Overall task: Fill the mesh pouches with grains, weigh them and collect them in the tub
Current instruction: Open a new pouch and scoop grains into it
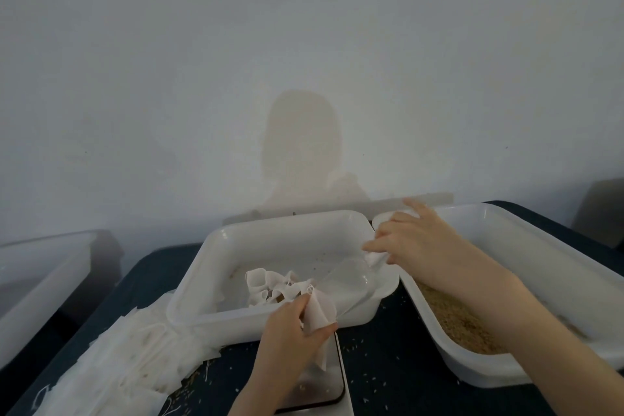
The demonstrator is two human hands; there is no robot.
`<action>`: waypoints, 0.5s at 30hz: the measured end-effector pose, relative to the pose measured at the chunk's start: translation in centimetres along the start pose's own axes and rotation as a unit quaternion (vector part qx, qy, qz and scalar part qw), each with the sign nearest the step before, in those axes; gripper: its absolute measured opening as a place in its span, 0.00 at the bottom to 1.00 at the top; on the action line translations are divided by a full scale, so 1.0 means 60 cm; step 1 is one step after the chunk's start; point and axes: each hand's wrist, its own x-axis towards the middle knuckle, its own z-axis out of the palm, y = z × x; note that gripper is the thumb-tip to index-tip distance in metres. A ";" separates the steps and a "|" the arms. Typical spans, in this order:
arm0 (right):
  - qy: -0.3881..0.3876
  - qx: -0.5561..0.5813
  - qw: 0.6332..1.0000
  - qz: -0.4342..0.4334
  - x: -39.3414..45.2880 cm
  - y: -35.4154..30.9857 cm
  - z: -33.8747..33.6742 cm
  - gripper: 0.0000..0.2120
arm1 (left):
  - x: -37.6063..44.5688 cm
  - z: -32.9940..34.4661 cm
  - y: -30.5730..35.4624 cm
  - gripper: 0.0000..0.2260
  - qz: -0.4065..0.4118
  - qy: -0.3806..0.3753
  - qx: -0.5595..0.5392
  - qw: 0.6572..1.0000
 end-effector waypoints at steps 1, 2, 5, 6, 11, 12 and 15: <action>-0.010 0.027 1.000 0.004 -0.005 0.009 0.008 0.18 | 0.001 -0.001 0.001 0.22 -0.002 -0.005 -0.009 1.000; -0.021 0.065 0.998 0.009 -0.012 0.019 0.018 0.18 | 0.002 -0.002 0.002 0.20 -0.006 -0.007 -0.020 1.000; -0.032 0.188 0.981 0.028 -0.038 0.046 0.060 0.18 | 0.002 -0.005 0.007 0.12 -0.004 -0.009 -0.039 0.999; -0.027 0.216 0.975 0.032 -0.046 0.054 0.074 0.18 | 0.002 -0.004 0.009 0.10 -0.001 -0.011 -0.040 0.999; 0.031 0.390 0.913 0.111 -0.086 0.093 0.118 0.16 | 0.004 0.009 0.013 0.12 0.005 -0.028 -0.045 0.999; 0.044 0.413 0.900 0.130 -0.094 0.100 0.122 0.16 | 0.004 0.015 0.013 0.12 0.007 -0.039 -0.045 0.998; 0.051 0.427 0.886 0.173 -0.111 0.115 0.136 0.15 | 0.004 0.027 0.012 0.15 0.000 -0.056 -0.043 0.998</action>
